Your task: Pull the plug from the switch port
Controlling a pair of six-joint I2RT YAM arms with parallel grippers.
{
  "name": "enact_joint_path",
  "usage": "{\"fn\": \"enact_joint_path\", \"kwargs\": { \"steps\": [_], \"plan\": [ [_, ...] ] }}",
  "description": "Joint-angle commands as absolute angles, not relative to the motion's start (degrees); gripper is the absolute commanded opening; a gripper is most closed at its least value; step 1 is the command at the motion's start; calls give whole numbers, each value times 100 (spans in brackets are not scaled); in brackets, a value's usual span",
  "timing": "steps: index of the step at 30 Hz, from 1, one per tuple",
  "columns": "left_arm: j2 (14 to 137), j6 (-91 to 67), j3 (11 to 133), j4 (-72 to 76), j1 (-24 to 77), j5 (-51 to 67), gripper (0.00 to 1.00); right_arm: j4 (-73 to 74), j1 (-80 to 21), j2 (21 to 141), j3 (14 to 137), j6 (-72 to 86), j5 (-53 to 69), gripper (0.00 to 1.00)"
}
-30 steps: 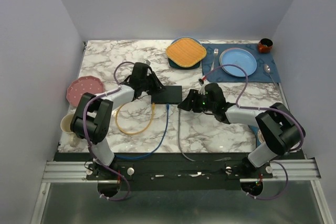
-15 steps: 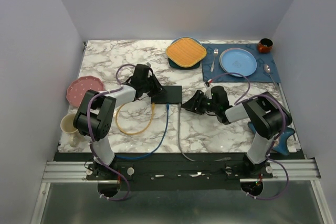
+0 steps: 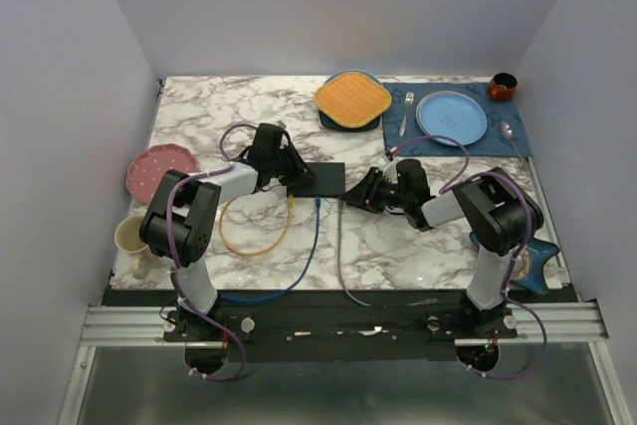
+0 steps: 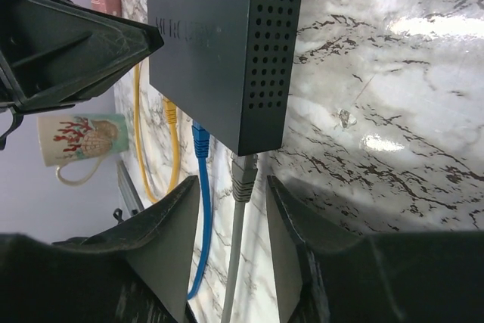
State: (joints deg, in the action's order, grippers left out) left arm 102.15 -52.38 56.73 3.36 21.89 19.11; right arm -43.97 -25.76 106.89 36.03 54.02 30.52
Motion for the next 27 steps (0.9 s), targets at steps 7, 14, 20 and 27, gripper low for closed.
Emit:
{"fn": "enact_joint_path", "kwargs": {
  "steps": [7,14,20,27],
  "plan": [
    [10222,-5300,5581,360,2206,1978,22,-4316,-2584,10784,3726,5669,3129,48],
    [10081,-5335,5493,334,2206,1802,22,-3842,-2584,10802,3893,5643,3006,45],
    [10099,-5353,5484,334,2215,1828,22,-3131,-2584,10731,4104,5353,2857,43],
    [10107,-5370,5484,351,2215,1837,22,-2601,-2619,10731,4289,5159,2698,42]
  ]
}}
